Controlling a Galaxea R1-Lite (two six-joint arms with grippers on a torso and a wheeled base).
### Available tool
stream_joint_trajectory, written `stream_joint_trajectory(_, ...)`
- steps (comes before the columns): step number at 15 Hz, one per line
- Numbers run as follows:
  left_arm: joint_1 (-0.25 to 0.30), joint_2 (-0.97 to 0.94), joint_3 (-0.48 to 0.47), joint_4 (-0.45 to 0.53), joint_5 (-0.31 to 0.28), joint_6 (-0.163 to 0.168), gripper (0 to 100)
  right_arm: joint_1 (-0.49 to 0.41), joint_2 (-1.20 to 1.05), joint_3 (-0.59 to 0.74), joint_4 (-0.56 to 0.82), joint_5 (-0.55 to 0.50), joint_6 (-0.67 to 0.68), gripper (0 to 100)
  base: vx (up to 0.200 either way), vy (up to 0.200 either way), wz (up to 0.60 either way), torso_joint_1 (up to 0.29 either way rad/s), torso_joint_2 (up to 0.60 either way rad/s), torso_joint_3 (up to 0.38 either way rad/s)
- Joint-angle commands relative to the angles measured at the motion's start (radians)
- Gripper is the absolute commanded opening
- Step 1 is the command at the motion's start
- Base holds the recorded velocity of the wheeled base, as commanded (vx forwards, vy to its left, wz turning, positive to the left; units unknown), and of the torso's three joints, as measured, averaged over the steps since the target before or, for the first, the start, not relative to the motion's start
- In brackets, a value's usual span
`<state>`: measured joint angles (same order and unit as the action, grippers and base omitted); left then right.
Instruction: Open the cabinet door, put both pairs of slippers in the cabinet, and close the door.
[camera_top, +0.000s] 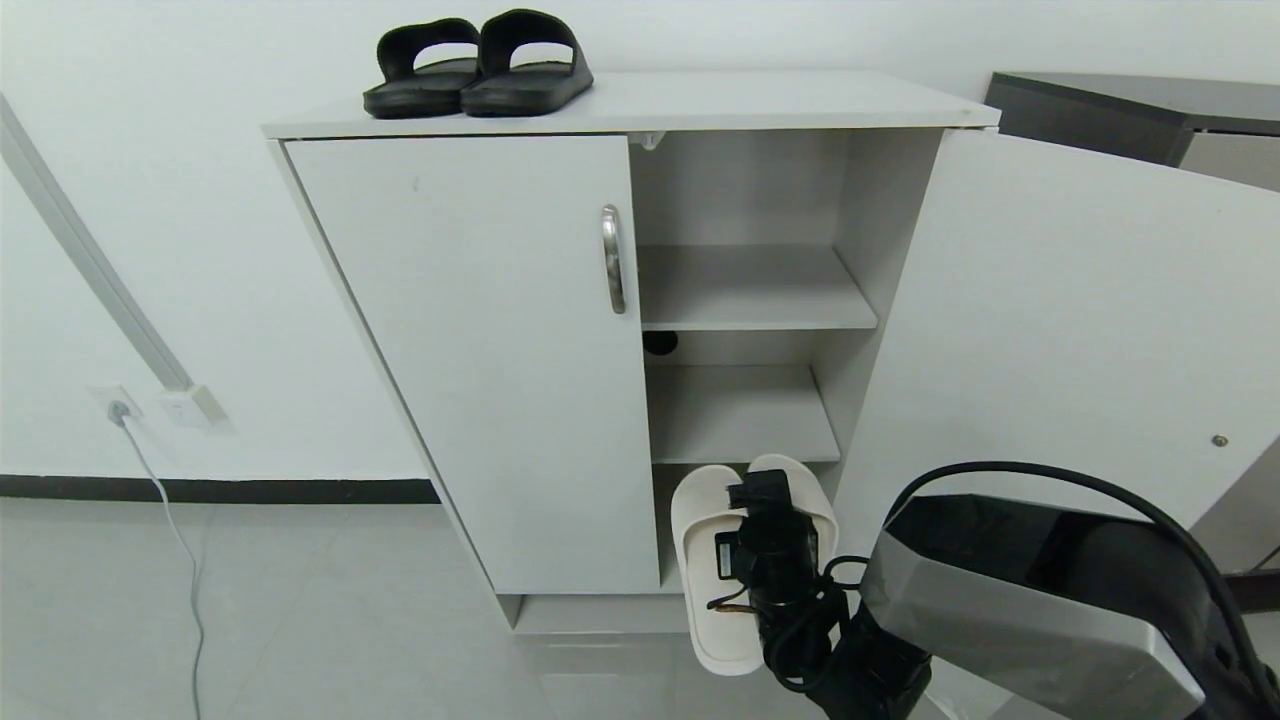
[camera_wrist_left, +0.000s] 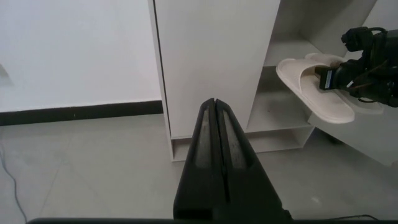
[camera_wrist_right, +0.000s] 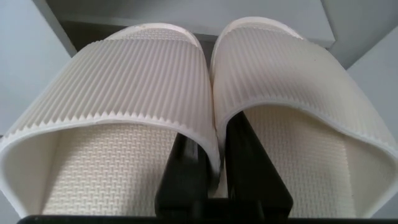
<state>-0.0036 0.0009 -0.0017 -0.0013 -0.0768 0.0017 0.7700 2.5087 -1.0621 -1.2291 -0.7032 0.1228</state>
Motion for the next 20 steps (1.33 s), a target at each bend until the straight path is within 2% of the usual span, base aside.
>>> stream_joint_trajectory(1, -0.001, 0.001, 0.0, 0.0, 0.0, 0.0, 0, -0.005, 0.024, 0.001, -0.003, 0.001, 0.0, 0, 0.0, 0.0, 0.0, 0.0, 0.0, 0.0)
stream_joint_trajectory(10, -0.001, 0.001, 0.0, 0.0, 0.0, 0.0, 0, -0.018, 0.015, -0.009, -0.02, 0.001, 0.0, 0, 0.0, 0.0, 0.0, 0.0, 0.0, 0.0)
stream_joint_trajectory(19, 0.001, 0.001, 0.0, 0.0, 0.0, 0.0, 0, -0.018, 0.015, -0.015, -0.02, 0.002, 0.0, 0, 0.2, 0.0, 0.0, 0.002, 0.0, 0.001)
stream_joint_trajectory(20, -0.001, 0.001, 0.0, 0.0, 0.0, -0.002, 0, -0.02, 0.015, -0.019, -0.02, 0.002, 0.0, 0, 0.0, 0.0, 0.0, 0.0, 0.0, 0.0)
